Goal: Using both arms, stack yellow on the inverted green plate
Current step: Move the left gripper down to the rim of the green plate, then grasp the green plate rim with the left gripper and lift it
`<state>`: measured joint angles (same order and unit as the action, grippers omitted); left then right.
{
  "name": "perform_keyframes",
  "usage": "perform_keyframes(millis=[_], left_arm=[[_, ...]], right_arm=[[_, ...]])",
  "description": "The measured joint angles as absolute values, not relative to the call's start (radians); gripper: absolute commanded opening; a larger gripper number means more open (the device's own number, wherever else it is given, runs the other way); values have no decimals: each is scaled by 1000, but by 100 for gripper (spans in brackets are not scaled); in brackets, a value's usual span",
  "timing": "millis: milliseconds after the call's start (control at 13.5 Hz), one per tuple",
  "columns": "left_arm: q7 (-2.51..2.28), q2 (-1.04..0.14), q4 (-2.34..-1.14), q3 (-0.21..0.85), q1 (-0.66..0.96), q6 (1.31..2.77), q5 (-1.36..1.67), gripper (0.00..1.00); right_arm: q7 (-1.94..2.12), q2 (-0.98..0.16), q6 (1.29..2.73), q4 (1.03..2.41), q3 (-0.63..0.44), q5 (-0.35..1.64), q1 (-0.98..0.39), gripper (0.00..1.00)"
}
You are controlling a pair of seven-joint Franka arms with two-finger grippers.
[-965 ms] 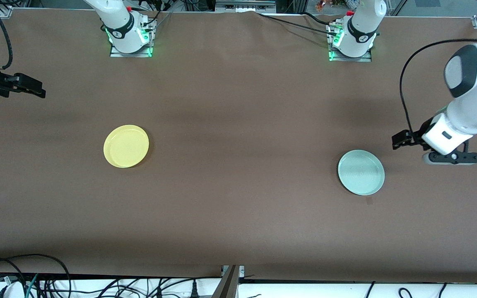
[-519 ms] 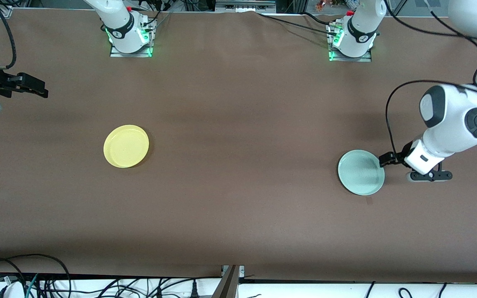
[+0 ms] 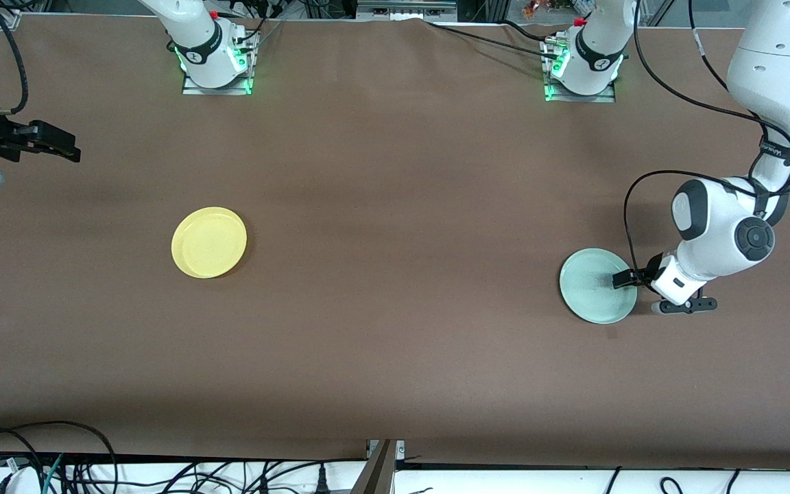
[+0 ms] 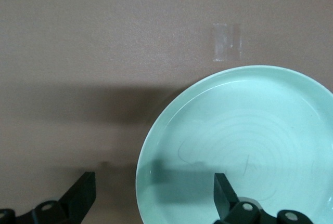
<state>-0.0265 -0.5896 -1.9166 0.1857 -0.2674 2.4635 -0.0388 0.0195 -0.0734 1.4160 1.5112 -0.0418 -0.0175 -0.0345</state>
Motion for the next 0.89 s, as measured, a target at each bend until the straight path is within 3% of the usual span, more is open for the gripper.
perform_keyframes(millis=[148,223,297,890], left_arm=[[-23,-599,-1916,186,-267,2474,-54,29],[-23,-600,-1916,186,-267,2474,-66,7],[-23,-602,-1916,186,-267,2473,-71,0],[81,-602,-1892,182,-274,2472,-76,0]], right_arm=[[20,-73,1416,1511,-42,-18,-34,100],[20,-73,1416,1511,-42,-18,-34,100],[20,-73,1415,1511,-42,-18,-35,100],[20,-73,1415,1511,-42,-18,-35,100]])
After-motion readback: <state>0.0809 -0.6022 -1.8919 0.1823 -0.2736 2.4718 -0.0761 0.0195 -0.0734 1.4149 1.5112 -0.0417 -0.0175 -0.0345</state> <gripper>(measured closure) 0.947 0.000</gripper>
